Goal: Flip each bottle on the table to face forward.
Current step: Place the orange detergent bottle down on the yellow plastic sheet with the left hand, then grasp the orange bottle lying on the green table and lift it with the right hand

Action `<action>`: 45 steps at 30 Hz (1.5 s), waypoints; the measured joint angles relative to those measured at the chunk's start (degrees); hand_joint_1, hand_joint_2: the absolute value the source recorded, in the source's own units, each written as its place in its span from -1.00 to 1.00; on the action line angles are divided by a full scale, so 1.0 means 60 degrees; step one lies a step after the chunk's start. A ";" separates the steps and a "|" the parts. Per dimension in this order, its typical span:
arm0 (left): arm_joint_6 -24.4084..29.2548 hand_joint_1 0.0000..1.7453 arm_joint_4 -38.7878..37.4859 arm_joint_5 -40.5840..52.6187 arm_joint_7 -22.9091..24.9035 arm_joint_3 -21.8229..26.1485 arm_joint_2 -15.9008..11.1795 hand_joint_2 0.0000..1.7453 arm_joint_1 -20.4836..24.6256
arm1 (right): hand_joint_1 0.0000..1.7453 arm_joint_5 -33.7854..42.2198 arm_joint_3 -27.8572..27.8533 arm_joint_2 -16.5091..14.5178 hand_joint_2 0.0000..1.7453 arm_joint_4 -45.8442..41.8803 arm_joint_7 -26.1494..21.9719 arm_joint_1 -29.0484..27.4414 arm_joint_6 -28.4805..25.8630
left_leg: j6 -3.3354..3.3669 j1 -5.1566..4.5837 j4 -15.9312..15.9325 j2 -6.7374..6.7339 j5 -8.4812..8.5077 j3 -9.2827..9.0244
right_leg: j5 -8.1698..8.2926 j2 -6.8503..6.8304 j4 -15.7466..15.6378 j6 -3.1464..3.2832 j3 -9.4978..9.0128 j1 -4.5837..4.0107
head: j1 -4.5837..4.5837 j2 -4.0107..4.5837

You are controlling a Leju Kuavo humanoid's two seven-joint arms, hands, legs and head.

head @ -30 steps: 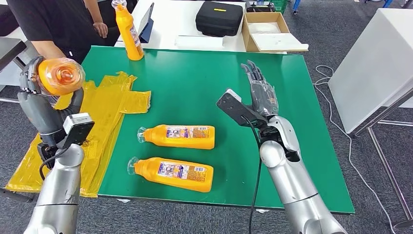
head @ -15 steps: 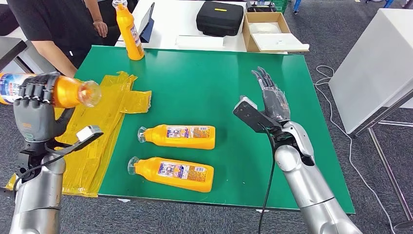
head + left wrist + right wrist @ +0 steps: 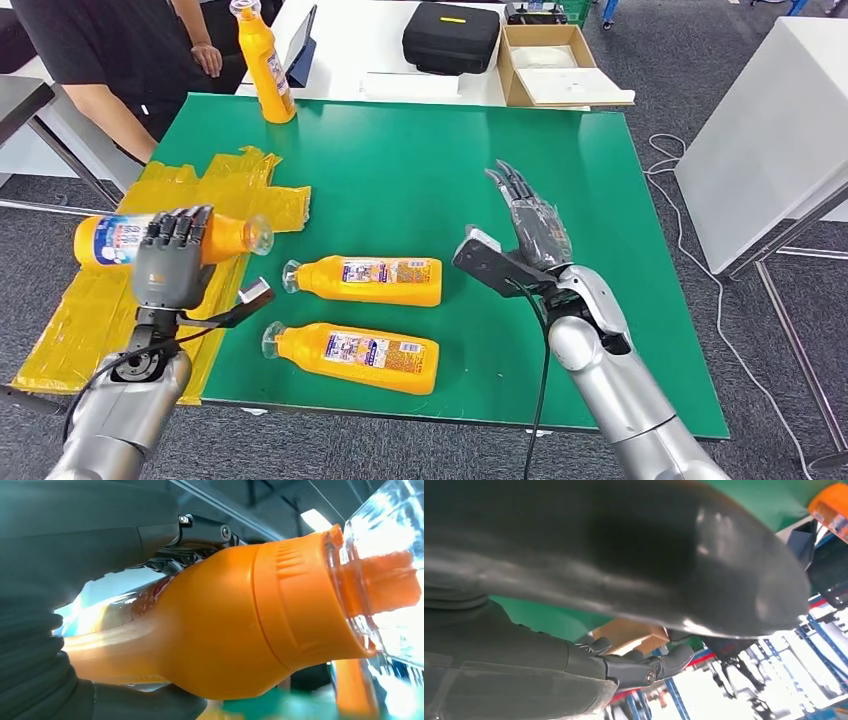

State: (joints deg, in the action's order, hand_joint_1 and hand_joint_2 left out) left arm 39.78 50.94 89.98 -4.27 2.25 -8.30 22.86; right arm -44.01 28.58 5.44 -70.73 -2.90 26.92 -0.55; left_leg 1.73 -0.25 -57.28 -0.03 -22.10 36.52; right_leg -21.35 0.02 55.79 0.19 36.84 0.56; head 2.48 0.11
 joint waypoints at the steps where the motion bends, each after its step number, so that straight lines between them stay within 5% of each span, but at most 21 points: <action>1: 0.0003 1.00 -0.0265 -0.0001 0.0178 -0.0294 -0.0035 1.00 0.0010 | -1.00 -0.0028 0.0011 0.0001 -1.00 -0.0022 -0.0024 -0.0035 0.0006 | 0.0000 0.0000 0.0000 0.0000 0.0000 0.0001 | 0.0000 0.0000 0.0000 0.0000 0.0000 0.0000 | -0.0001 0.0000; 5: 0.0010 0.94 -0.1085 -0.0003 0.0376 -0.1098 -0.0060 1.00 -0.0002 | -1.00 -0.0036 0.0117 -0.0051 -1.00 -0.0026 -0.0053 -0.0033 0.0009 | 0.0000 0.0000 0.0001 -0.0001 -0.0001 0.0008 | 0.0000 0.0000 0.0000 0.0000 0.0001 0.0000 | -0.0003 0.0000; 9: 0.0014 -1.00 -0.1483 -0.0083 0.0198 -0.1387 -0.0029 1.00 -0.0003 | -1.00 -0.0029 0.0271 -0.0216 -1.00 0.0040 0.0003 0.0059 0.0010 | -0.0001 0.0001 0.0001 0.0000 0.0000 0.0007 | 0.0000 -0.0001 0.0000 0.0000 0.0003 0.0000 | 0.0000 0.0000; 13: 0.0021 -1.00 -0.1716 -0.0375 0.0130 -0.1793 0.0025 1.00 0.0088 | -1.00 -0.0087 0.0351 -0.0471 -1.00 0.0172 0.0136 0.0139 -0.0017 | -0.0001 0.0002 0.0002 0.0004 0.0001 0.0006 | 0.0000 -0.0006 0.0001 0.0000 0.0002 -0.0001 | 0.0000 0.0000; 17: 0.0023 -1.00 -0.1944 -0.0387 0.0132 -0.2089 0.0076 -1.00 0.0178 | -1.00 -0.0137 0.0427 -0.0648 -1.00 0.0280 0.0178 0.0186 -0.0022 | -0.0001 0.0002 0.0002 0.0006 0.0002 0.0006 | 0.0000 -0.0008 0.0001 0.0000 0.0001 -0.0001 | -0.0002 0.0000; 28: 0.0033 -1.00 -0.2403 -0.0546 -0.0311 -0.1490 0.0363 -1.00 0.0577 | -1.00 -0.0661 0.0668 -0.0964 -1.00 0.0584 0.0531 0.0093 -0.0007 | -0.0001 0.0000 0.0000 0.0006 0.0003 0.0005 | 0.0000 -0.0010 0.0001 0.0000 0.0002 0.0000 | -0.0002 0.0000; 32: 0.0033 -1.00 -0.2415 -0.1701 -0.1459 -0.0571 0.0567 -1.00 0.0718 | -1.00 -0.0698 0.0765 -0.0989 1.00 0.0649 0.0567 -0.0031 0.0268 | -0.0001 0.0004 0.0000 0.0007 0.0003 0.0005 | 0.0000 -0.0010 0.0000 0.0000 0.0004 -0.0003 | -0.0002 0.0000; 38: -0.0001 -1.00 -0.2696 -0.4244 -0.4120 0.1856 0.0900 -1.00 0.1360 | -1.00 -0.0788 0.1195 -0.0986 1.00 0.0630 0.0504 -0.0551 0.0655 | -0.0001 0.0009 0.0002 0.0004 0.0003 0.0006 | 0.0000 -0.0007 0.0001 0.0000 0.0005 -0.0005 | -0.0003 0.0000; 41: -0.0660 -1.00 -0.3056 -0.7267 -0.5501 0.2920 0.0919 -1.00 0.1714 | -1.00 -0.1083 0.1603 -0.0963 1.00 0.0378 0.0582 -0.0845 0.0749 | -0.0002 0.0015 0.0003 -0.0002 0.0003 0.0005 | 0.0000 -0.0001 0.0003 0.0000 0.0004 -0.0009 | -0.0004 0.0000; 45: -0.2002 -1.00 -0.3141 -1.0974 -0.5907 0.3634 0.0719 -1.00 0.1904 | -1.00 -0.1613 0.2422 -0.0892 1.00 -0.0332 0.1066 -0.1364 0.0760 | -0.0004 0.0018 0.0004 -0.0003 0.0002 0.0006 | -0.0002 0.0003 0.0002 0.0004 0.0015 -0.0012 | -0.0001 0.0000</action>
State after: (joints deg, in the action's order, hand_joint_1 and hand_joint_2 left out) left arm 27.77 32.09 24.14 -39.71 24.06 -3.98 34.29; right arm -53.69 43.11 0.09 -72.72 3.50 18.74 4.01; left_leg 1.71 -0.14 -57.26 -0.05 -22.09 36.56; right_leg -21.36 0.03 55.80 0.21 36.93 0.49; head 2.47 0.11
